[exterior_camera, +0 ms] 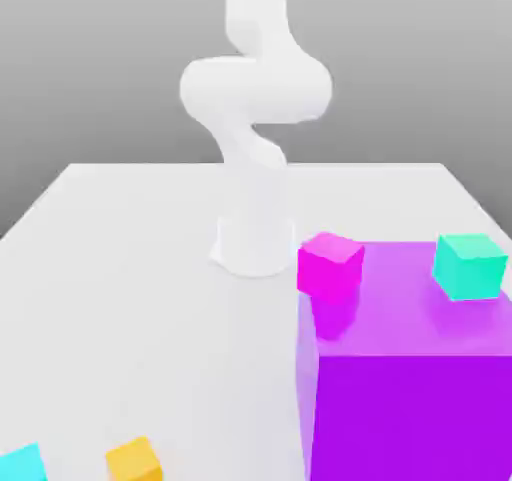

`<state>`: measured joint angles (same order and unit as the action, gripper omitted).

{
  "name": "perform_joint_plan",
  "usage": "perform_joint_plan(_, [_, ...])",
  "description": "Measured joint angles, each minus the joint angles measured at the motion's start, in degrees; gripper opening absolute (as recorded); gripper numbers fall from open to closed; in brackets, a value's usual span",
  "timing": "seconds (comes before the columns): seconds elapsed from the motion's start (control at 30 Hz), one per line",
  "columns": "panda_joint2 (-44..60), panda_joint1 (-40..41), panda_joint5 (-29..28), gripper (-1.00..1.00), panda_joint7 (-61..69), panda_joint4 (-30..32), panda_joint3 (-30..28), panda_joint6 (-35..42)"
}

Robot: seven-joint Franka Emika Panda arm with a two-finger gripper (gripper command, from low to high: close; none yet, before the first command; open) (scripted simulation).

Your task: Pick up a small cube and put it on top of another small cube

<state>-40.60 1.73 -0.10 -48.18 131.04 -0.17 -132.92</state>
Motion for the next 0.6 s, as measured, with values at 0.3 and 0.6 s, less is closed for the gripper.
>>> perform_joint_plan(0.3, [19.04,5.31,-0.61,0.00,-8.69,-2.69,-1.60,-4.13])
perform_joint_plan(0.6, [37.74,9.80,0.12,0.00,-16.31,-5.32,-4.58,-8.19])
